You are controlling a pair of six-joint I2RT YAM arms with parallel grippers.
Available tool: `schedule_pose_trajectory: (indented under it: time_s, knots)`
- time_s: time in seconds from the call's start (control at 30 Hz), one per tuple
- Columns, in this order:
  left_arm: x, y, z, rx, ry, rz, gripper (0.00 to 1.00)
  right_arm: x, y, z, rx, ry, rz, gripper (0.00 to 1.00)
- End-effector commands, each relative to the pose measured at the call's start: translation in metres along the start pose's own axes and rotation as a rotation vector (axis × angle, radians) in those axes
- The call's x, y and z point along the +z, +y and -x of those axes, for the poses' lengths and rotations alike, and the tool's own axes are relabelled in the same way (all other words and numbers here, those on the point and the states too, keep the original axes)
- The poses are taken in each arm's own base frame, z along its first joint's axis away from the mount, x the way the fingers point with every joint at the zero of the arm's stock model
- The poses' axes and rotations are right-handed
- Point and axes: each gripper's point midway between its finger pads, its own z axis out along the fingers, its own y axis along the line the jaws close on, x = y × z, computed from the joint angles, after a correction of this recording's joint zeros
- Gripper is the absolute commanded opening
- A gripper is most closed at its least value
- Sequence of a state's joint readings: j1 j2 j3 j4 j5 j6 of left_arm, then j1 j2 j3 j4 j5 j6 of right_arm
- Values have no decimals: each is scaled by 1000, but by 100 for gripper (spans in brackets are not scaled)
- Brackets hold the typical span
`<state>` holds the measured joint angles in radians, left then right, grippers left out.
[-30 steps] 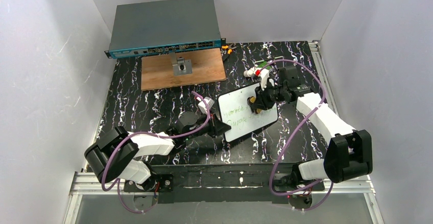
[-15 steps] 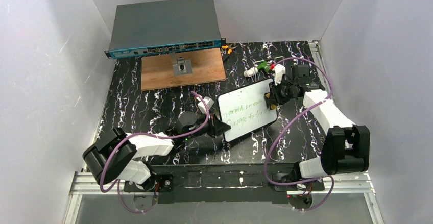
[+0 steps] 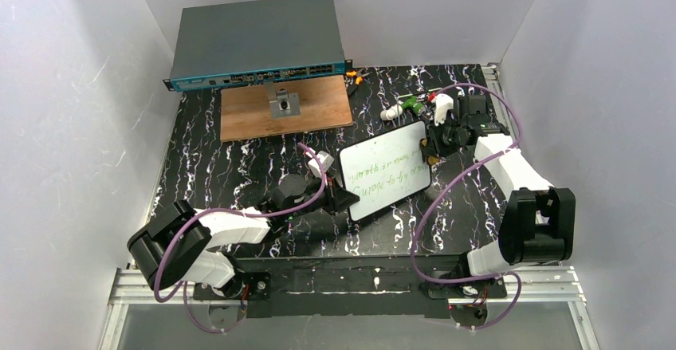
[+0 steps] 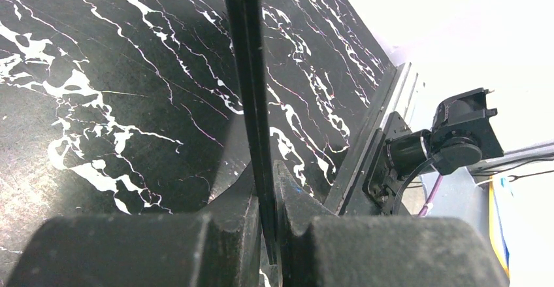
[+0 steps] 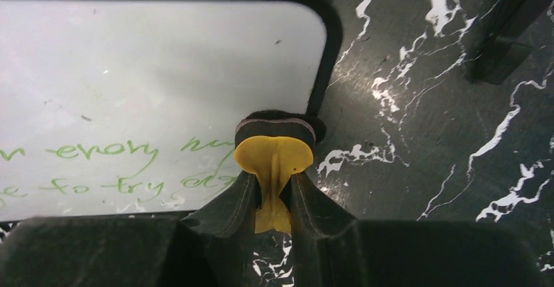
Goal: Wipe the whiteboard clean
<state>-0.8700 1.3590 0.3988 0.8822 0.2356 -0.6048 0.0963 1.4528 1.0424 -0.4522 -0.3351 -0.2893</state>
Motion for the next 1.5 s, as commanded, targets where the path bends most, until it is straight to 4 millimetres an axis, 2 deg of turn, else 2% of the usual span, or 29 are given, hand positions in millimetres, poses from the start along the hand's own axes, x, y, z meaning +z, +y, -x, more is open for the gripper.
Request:
schedule_pose_trajectory:
  time_s: [0.0,0.2,0.3,0.4,0.5,0.7,0.83,0.9,0.93,1.0,1.07,1.1,1.17,1.27,1.47]
  knots:
    - [-6,-39,8,89,-7,-175,0,-4,-19,49,-18,-123,-66,1]
    - [-4,-41,7,82,0,-180,0,-7,-20,66,-18,-160,-60,1]
    - [-3,-40,7,78,2,-179,0,-12,-7,76,-42,-192,6,1]
    - [-2,-41,8,77,3,-178,0,-17,25,77,-75,-216,166,1]
    - [-2,-41,10,75,1,-176,0,-22,70,72,-155,-221,307,1]
    - [1,-41,10,61,3,-172,0,-32,163,51,-364,-192,471,1]
    - [3,-39,11,55,0,-162,0,-41,197,45,-448,-183,521,1]
    - [4,-39,11,47,3,-163,0,-39,204,44,-473,-172,496,1]
    - [5,-39,11,44,2,-164,0,-35,200,45,-475,-170,464,1]
    - [6,-41,12,41,1,-169,0,-24,176,55,-446,-189,307,1]
    - [6,-41,12,42,3,-167,0,-17,140,68,-407,-221,113,1]
    - [6,-40,12,42,3,-165,0,-18,126,73,-380,-237,54,1]
    - [6,-41,12,45,5,-167,0,-24,114,79,-351,-258,15,1]
    - [8,-42,11,41,10,-175,0,-31,125,79,-371,-266,75,1]
    - [13,-43,12,29,15,-184,0,-35,182,62,-452,-224,328,1]
